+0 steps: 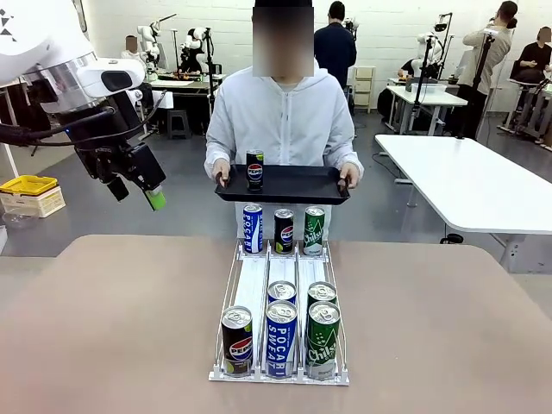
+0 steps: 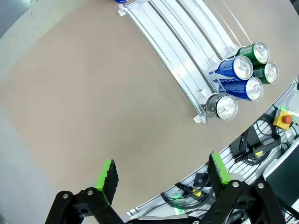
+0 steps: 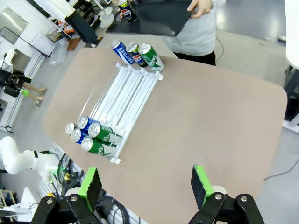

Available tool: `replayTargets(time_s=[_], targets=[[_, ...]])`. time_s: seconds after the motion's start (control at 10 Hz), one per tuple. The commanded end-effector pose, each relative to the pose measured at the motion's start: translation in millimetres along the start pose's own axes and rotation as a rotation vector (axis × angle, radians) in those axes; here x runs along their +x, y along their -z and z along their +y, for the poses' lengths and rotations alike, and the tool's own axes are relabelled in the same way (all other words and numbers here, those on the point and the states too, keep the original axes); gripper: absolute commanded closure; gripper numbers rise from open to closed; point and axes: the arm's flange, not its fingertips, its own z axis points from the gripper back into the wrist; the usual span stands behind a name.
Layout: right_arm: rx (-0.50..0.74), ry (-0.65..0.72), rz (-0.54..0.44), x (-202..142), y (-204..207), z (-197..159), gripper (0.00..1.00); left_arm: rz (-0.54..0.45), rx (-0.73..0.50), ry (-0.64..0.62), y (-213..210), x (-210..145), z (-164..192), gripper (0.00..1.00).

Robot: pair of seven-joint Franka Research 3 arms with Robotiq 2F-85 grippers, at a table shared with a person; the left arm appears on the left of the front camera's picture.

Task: Retrieve and hand over the desired beverage to the person.
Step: Pick up another can of the same type that the person held from the Automatic Can Dispenser.

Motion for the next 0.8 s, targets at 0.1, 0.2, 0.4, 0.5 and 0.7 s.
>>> replayTargets(time_s=[0.1, 0.2, 0.4, 0.5, 0.7], targets=[[0.031, -0.011, -0.016, 2, 0, -1, 0.0, -0.15, -0.081, 0.113, -24, -18, 33, 0.0], [0.031, -0.011, -0.016, 2, 0, -1, 0.0, -0.202, -0.126, 0.154, -34, -23, 50, 0.0], [0.031, -0.011, -0.016, 2, 0, -1, 0.0, -0.283, -0.198, 0.173, -50, -50, 93, 0.0], [0.031, -0.011, -0.016, 2, 0, -1, 0.0, -0.327, -0.228, 0.154, -58, -66, 114, 0.0], [0.031, -0.011, -0.016, 2, 0, -1, 0.0, -0.399, -0.254, 0.104, -83, -107, 137, 0.0]])
